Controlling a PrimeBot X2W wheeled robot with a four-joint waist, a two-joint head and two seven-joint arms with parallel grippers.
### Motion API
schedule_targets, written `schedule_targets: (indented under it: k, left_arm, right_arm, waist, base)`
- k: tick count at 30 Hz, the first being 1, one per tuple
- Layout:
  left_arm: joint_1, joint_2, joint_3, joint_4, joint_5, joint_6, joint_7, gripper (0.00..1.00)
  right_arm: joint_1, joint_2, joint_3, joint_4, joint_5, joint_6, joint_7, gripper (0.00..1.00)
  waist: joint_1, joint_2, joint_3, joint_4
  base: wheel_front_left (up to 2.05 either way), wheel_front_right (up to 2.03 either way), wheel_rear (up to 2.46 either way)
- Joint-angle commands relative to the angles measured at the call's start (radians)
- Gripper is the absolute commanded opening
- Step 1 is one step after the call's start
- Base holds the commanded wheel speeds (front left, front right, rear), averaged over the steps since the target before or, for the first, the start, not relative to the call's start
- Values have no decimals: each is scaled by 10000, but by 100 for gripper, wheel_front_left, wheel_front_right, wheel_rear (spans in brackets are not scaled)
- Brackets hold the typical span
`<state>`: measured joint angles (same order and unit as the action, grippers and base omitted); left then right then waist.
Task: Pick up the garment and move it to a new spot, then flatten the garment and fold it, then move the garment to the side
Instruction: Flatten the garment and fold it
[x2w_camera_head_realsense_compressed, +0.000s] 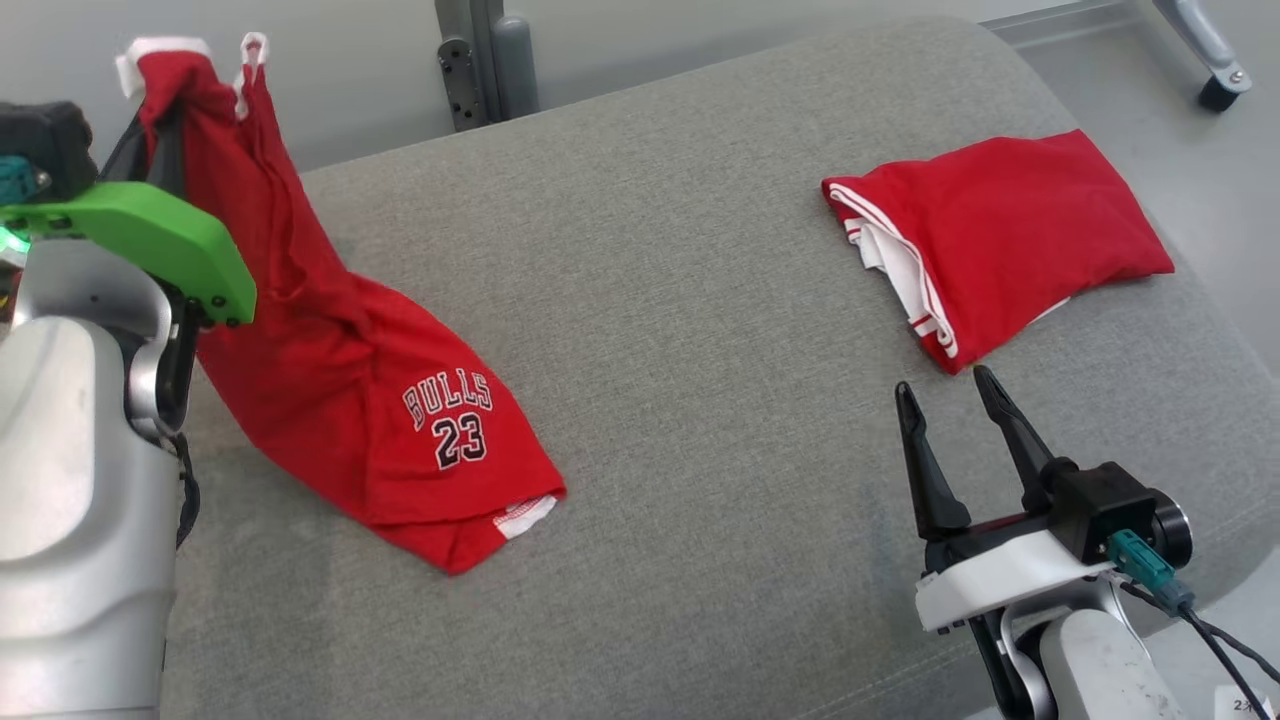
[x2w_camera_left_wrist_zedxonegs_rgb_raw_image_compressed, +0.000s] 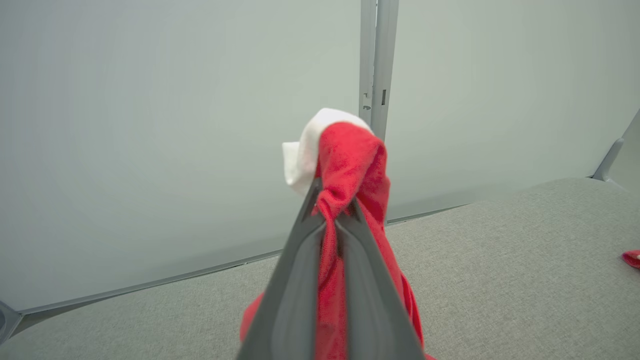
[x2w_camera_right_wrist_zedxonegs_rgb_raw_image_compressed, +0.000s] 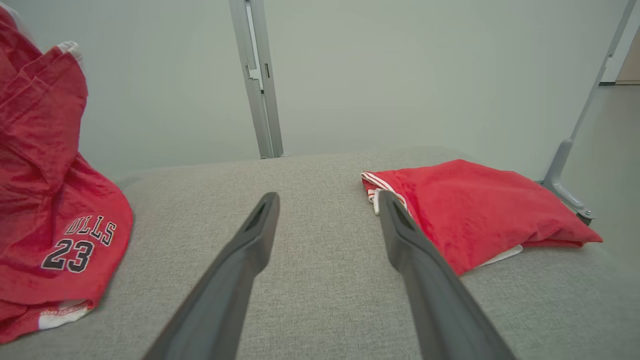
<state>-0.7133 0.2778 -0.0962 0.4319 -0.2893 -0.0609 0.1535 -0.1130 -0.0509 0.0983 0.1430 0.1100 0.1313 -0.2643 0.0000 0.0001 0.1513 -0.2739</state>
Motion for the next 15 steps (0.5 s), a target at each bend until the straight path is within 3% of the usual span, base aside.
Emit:
schedule_targets:
  k: [1,8,15]
  left_arm:
    - [-282,47,-133,-57,235,-57,-195,0]
    - [-68,-864,-1164,-383,483,-195,-804,0]
    - [3321,-1799,-2734,-1064,1030,301,-2066,0]
  right_arm:
    - [98,-9,-48,21,18,-10,1,100]
    - [279,-4,-273,-14,213,-10,1,100]
    - [501,-7,-524,-114,499,-10,1,100]
  waist:
    - [0,-1,-235,-285]
    - [0,-1,-319,-507]
    - [0,-1,-317,-518]
  base:
    - [0,0,0]
    - [0,0,0]
    - [0,0,0]
